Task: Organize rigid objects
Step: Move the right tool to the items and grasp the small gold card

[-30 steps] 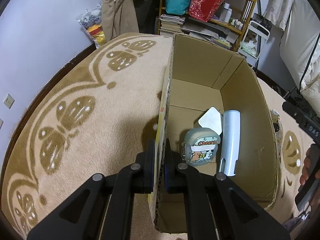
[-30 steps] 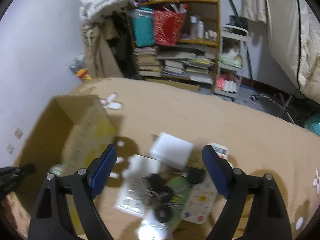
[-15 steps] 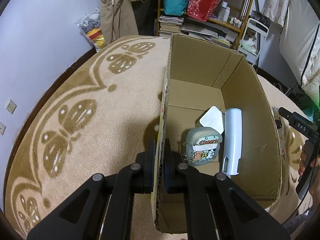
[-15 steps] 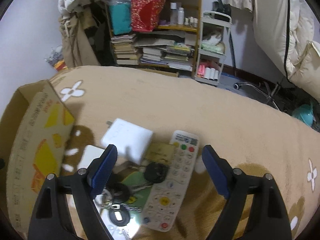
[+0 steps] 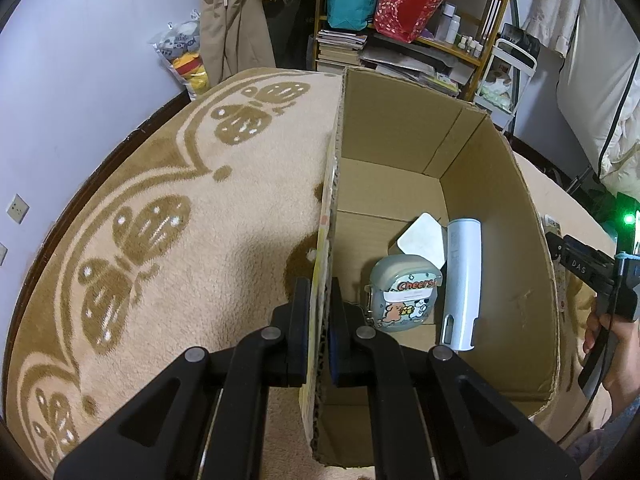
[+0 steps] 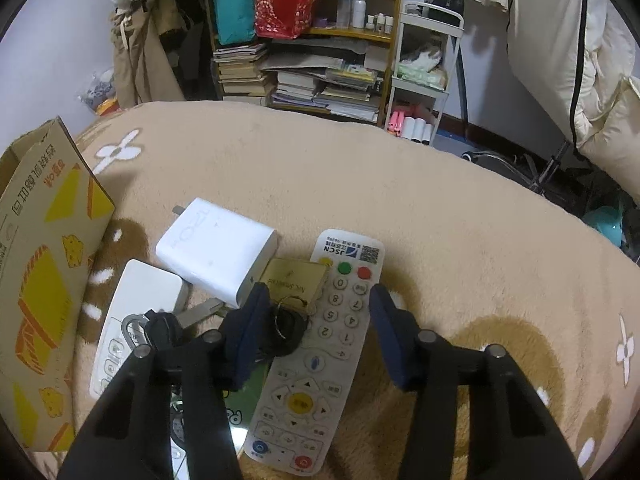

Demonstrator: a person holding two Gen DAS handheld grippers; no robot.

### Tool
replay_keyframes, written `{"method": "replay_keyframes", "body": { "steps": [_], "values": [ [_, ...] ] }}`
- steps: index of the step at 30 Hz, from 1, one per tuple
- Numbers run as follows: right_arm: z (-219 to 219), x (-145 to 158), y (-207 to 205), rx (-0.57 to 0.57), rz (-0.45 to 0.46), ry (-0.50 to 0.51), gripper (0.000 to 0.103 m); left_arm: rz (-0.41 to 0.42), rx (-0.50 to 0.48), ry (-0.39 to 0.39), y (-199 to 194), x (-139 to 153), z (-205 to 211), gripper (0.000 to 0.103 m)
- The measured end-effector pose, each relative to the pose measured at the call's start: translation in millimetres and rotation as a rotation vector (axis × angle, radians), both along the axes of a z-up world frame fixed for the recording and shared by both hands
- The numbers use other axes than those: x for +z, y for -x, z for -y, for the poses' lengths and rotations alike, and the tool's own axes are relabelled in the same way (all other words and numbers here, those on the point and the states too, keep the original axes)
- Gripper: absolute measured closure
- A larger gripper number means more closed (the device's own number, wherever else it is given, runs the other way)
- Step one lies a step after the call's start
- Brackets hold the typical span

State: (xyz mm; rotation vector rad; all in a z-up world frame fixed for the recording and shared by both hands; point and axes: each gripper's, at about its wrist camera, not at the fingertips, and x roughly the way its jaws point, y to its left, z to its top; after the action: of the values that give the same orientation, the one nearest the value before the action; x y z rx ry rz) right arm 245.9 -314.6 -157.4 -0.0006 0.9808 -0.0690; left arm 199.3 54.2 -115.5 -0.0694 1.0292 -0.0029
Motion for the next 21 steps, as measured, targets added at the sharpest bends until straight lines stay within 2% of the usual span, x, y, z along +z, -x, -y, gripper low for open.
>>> {"method": "replay_keyframes", "body": {
  "steps": [1,2,3,5,7,11,14,21],
  "values": [
    [-1.0,0.6,0.5,0.001,0.005,0.010,0.068,0.000,0.000,0.000,-0.1,-0.1,-0.1,0.096],
    [-2.5,0.3,1.0,0.007,0.005,0.012,0.073,0.000,0.000,-0.002,-0.3,-0.1,-0.4,0.096],
    [-4.6,0.0,1.3,0.013,0.005,0.013,0.077,0.000,-0.001,-0.004,-0.7,-0.3,-1.1,0.096],
    [-8.6,-1.1,3.1,0.021,0.007,0.040,0.077,-0.001,0.000,-0.001,-0.9,-0.3,-1.0,0.096],
    [-12.0,-0.9,4.0,0.040,0.014,0.056,0.086,-0.001,0.001,0.001,-0.8,-0.7,-0.7,0.096],
    [-15.0,2.1,6.0,0.051,0.030,0.078,0.090,-0.001,0.001,0.003,-1.1,-1.4,-0.8,0.096],
    [-8.4,8.2,7.2,0.040,0.041,0.032,0.095,-0.001,0.002,0.004,-1.1,-1.2,-0.6,0.096],
    [7.8,16.8,5.6,-0.002,0.064,-0.035,0.095,-0.001,0.001,0.001,-0.4,-1.4,0.0,0.096]
  ]
}}
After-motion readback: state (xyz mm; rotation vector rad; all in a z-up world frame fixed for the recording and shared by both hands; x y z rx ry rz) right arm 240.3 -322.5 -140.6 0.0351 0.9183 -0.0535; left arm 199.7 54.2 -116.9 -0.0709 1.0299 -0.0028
